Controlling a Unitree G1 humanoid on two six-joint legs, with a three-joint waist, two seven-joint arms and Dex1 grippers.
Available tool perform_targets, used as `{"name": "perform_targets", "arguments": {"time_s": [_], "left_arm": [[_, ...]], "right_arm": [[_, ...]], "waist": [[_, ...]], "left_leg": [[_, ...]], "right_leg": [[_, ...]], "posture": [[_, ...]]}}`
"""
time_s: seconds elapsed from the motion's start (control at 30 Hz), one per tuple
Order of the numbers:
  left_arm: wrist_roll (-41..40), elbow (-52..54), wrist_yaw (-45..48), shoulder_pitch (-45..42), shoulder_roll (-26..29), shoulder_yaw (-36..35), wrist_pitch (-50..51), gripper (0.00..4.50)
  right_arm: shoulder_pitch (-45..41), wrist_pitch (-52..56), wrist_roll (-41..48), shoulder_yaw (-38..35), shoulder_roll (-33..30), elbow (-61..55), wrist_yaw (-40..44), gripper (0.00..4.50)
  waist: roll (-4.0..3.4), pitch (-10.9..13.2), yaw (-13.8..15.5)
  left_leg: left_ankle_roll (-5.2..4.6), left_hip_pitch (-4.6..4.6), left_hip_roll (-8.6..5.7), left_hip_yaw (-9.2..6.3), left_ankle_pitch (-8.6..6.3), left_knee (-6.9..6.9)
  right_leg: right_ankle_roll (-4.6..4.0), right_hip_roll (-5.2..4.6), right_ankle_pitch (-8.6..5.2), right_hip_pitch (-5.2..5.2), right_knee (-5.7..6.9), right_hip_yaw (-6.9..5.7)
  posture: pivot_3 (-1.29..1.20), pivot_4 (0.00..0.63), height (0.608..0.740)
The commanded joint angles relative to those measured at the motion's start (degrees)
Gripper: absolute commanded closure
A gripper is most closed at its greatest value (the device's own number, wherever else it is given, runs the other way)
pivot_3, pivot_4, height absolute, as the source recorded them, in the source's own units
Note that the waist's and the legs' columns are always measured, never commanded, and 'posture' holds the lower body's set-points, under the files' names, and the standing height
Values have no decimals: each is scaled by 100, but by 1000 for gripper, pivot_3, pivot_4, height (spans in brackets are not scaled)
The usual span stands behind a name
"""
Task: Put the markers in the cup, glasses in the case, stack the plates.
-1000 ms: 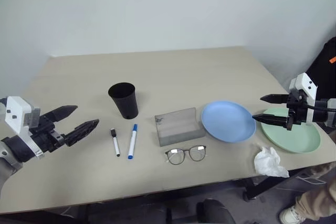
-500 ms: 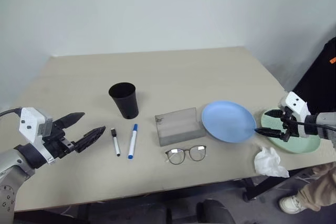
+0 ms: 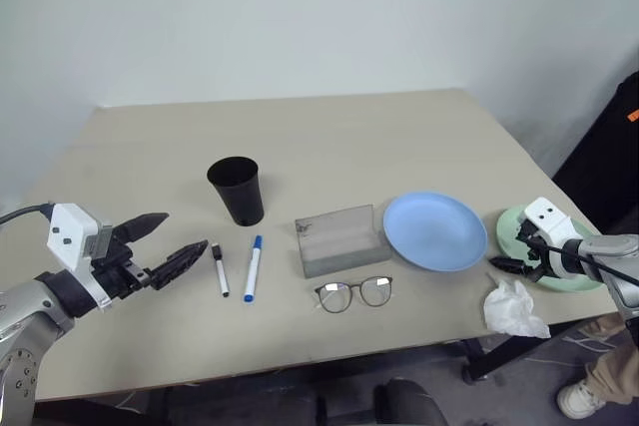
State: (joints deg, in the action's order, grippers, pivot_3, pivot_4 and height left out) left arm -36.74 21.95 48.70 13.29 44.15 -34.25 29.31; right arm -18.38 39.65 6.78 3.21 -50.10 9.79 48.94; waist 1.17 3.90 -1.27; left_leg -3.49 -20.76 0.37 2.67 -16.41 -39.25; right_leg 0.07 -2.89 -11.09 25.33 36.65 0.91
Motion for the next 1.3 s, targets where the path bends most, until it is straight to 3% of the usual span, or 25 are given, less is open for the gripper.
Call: {"name": "perform_targets", "arguments": {"time_s": [0.03,0.27,0.33,0.6,0.83,1.0,1.3], "left_arm": [[13,45,3,-73,33,-19,-115,0],[10,57,-16,-74,17,-16,-115,0],[14,70,-20,-62,12,-17,-118,0],[9,71,-27,-59,13,-30,-117,0],[17,67,-45,-95,14,14,-114,0],[8,74,-45,-121,28,32,-92,0],[-11,134,-74,-90,25,20,-81,0]], "right_arm": [[-168,69,-104,-67,13,18,-176,1529],[-295,139,-146,-11,72,111,-246,3996],[-370,143,-184,-3,106,191,-310,4469],[-646,-451,-478,85,187,503,-541,4469],[-963,-2095,-403,-83,563,560,-681,4469],[-798,-2507,127,33,648,-260,313,4469],[-326,-2149,731,406,486,-1558,1636,4469]], "waist": [[0,0,0],[4,-3,-8],[27,-18,-39],[43,-28,-129],[38,-29,-158],[37,-30,-133],[38,-30,-124]], "left_leg": [[0,0,0,0,0,0],[-1,1,0,1,0,-1],[0,4,2,4,0,-2],[17,9,16,22,-8,-13],[-1,8,17,28,2,-1],[3,6,15,7,-2,12],[1,6,14,0,-12,6]], "right_leg": [[0,1,0,0,0,0],[0,2,0,-2,0,0],[0,1,0,-3,0,1],[0,-6,0,-8,-7,-5],[-4,-3,3,6,0,-1],[-5,5,6,6,1,-5],[-6,1,5,-2,-4,-12]], "posture": [[0,0,738],[0,0,738],[0,0,738],[0,0,738],[0,0,738],[0,0,738],[0,0,738]]}}
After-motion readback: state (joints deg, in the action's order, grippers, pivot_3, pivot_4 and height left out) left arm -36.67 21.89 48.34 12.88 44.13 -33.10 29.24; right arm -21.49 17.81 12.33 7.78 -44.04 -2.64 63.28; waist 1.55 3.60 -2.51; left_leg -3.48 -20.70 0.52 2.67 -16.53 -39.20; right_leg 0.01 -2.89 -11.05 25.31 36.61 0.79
